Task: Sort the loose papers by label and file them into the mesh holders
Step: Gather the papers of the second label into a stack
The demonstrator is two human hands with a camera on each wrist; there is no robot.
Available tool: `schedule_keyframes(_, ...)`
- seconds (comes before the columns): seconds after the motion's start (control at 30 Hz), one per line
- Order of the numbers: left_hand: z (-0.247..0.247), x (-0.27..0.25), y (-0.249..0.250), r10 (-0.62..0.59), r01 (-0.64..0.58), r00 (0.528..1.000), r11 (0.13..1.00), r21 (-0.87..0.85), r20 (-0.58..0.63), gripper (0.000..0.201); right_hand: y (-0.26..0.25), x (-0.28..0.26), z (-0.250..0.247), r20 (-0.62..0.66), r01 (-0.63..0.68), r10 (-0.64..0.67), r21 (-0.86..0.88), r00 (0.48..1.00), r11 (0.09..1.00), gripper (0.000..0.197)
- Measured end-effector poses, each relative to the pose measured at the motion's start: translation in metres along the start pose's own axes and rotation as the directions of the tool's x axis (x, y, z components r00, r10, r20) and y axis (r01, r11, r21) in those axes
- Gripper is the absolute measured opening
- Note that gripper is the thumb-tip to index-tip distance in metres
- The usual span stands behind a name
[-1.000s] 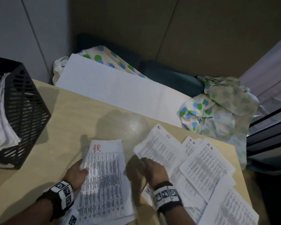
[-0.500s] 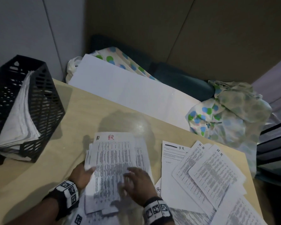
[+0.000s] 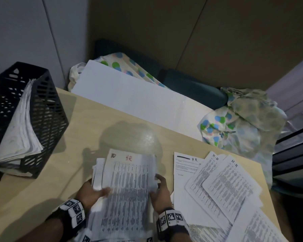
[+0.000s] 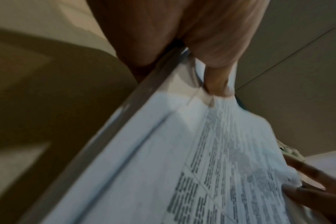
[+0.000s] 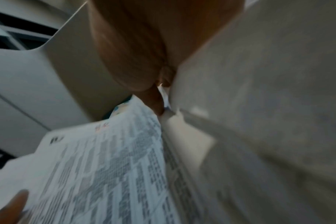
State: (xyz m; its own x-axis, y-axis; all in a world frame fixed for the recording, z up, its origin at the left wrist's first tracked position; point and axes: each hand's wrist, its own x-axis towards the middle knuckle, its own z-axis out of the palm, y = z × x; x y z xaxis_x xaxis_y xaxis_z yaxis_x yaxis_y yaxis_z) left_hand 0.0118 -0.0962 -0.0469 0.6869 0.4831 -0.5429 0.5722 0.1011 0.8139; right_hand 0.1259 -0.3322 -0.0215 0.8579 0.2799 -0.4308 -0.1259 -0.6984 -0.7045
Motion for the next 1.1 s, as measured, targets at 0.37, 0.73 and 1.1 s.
schedule_keyframes(0.37,0.003,-0.006,0.008,0.025,-0.026,0.999,0.997,-0.076,-0.020,0.018,-0.008,0.004,0.001,-0.073,-0.019,0.026,0.101,0.997,0.995,0.070)
schedule_keyframes(0.73,0.006,-0.011,0.019,0.085,-0.097,0.993,0.982,-0.162,-0.078,0.014,0.001,0.012,0.002,-0.194,-0.116,0.161,0.226,0.968,0.967,0.045)
schedule_keyframes(1.1,-0.001,0.009,-0.002,0.111,-0.110,0.986,0.994,0.015,-0.124,0.029,0.036,0.034,-0.022,-0.259,0.110,-0.145,-0.145,0.955,0.983,0.004)
